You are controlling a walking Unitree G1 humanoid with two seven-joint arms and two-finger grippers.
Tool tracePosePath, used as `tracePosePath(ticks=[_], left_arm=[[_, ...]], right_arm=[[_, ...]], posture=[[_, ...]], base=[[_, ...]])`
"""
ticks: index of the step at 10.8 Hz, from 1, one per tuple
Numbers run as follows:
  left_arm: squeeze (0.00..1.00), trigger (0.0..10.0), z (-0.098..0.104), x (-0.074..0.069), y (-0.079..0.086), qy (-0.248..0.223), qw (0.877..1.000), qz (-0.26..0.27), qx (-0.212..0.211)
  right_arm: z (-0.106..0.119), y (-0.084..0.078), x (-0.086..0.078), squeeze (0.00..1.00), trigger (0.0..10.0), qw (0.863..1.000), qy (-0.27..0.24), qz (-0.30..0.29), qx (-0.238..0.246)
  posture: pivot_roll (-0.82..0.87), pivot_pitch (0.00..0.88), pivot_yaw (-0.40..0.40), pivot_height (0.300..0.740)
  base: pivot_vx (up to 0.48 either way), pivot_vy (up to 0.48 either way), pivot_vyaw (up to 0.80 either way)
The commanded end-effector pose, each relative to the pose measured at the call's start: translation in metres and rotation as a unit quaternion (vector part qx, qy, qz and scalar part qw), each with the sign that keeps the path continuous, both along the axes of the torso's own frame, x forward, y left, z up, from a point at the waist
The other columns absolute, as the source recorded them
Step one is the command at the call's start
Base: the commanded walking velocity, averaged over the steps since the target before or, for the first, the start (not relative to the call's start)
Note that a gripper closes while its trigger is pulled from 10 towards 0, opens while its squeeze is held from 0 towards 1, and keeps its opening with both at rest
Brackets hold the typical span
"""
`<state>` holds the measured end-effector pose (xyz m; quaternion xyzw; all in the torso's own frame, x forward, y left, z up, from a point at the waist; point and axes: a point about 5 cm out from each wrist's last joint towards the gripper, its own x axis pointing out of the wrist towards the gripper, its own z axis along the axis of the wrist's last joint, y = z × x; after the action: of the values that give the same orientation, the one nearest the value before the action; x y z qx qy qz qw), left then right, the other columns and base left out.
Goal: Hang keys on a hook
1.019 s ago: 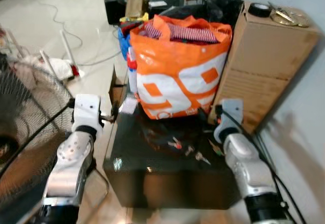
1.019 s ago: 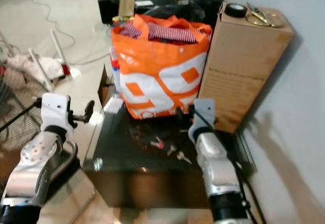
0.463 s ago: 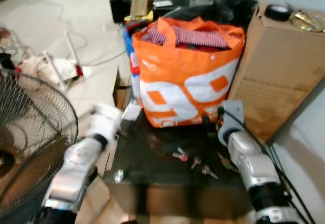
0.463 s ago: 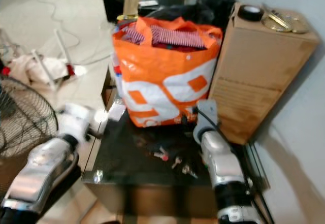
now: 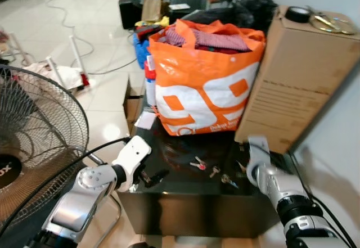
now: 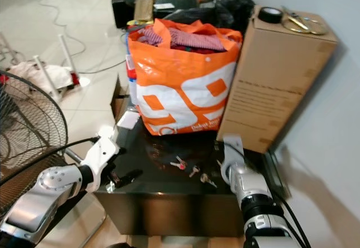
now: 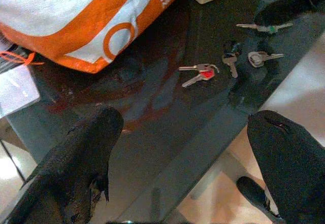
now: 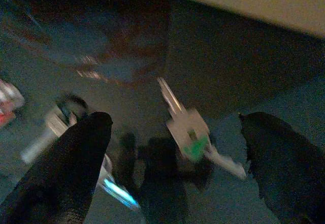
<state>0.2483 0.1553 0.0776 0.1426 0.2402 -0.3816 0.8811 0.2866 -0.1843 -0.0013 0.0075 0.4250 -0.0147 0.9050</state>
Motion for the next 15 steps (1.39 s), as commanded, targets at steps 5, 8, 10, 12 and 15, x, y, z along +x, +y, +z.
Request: tracePosePath(ticks=[5,8,10,12,15], left_arm=[[0.0,10.0,0.006,0.003,0.002,0.007,1.0,-0.003,-0.015],[0.0,10.0,0.007,0.004,0.004,0.008,1.0,-0.003,-0.016],[0.0,10.0,0.009,0.005,0.004,0.009,1.0,-0.004,-0.015],[0.0,10.0,0.009,0.004,0.005,0.011,1.0,-0.009,-0.013],[0.0,10.0,0.01,0.005,0.004,0.013,1.0,-0.012,-0.015]], right_arm=[[-0.005,-0.014,0.0,0.0,4.5,0.997,-0.001,-0.067,0.028],[-0.01,-0.008,0.0,0.0,0.8,0.997,-0.003,-0.071,0.04],[-0.014,-0.008,-0.003,0.0,0.1,0.997,0.003,-0.074,0.036],[-0.019,-0.005,-0.007,0.0,0.0,0.996,0.012,-0.083,0.039],[-0.021,-0.004,-0.009,0.0,0.0,0.995,0.013,-0.09,0.043]], posture=[[-0.04,0.0,-0.035,0.74],[-0.04,0.0,-0.03,0.74],[-0.04,0.0,-0.027,0.74],[-0.03,0.0,-0.023,0.74],[-0.03,0.0,-0.024,0.74]], base=[[0.0,0.0,0.0],[0.0,0.0,0.0],[0.0,0.0,0.0],[0.0,0.0,0.0],[0.0,0.0,0.0]])
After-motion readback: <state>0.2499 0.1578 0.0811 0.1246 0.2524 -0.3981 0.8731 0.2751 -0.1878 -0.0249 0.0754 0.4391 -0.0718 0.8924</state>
